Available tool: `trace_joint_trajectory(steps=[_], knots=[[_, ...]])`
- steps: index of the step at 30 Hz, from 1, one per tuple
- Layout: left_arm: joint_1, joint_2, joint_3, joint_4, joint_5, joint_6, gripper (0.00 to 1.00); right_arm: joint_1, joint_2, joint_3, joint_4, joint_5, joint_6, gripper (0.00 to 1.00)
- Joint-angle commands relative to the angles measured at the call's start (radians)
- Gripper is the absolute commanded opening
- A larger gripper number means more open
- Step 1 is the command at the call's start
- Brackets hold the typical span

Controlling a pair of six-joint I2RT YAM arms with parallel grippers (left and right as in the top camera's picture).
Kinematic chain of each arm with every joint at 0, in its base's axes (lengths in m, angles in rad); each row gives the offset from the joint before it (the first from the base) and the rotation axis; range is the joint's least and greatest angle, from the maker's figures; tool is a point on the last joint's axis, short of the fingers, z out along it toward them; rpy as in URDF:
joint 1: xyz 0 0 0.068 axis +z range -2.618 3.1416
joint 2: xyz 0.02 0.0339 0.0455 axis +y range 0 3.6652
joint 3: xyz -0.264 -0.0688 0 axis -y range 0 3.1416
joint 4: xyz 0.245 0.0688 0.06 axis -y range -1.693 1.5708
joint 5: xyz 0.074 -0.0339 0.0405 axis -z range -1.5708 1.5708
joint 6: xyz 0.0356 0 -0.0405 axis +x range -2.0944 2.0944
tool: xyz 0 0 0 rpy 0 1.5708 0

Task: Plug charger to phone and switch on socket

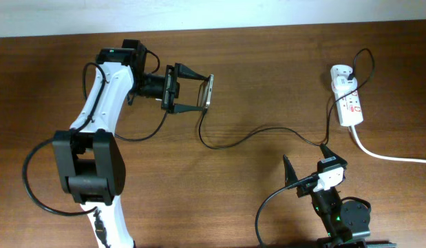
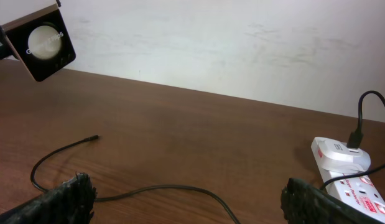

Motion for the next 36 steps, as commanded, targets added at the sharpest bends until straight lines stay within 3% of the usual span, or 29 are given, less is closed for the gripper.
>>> trace_joint_trajectory(steps=[1, 7, 19, 24, 31, 36], knots=[[0.006, 0.004, 0.024, -0.002, -0.026, -0.016, 0.00, -0.002, -0.006, -0.006, -0.004, -0.012, -0.006, 0.99], [0.006, 0.004, 0.024, -0.002, -0.164, -0.016, 0.00, -0.002, -0.006, -0.006, -0.004, -0.012, -0.006, 0.99], [0.006, 0.004, 0.024, -0.028, -0.617, -0.016, 0.00, -0.002, -0.006, -0.006, -0.004, -0.012, -0.006, 0.99], [0.006, 0.004, 0.024, -0.031, -0.872, -0.017, 0.00, -0.002, -0.006, -0.006, -0.004, -0.012, -0.006, 0.99], [0.006, 0.004, 0.024, -0.046, -1.056, -0.035, 0.00, -0.003, -0.007, -0.006, 0.018, -0.009, -0.006, 0.98], [0.006, 0.004, 0.025, -0.008, -1.180, -0.007, 0.00, -0.003, -0.001, 0.004, 0.093, -0.198, 0.052, 0.99]])
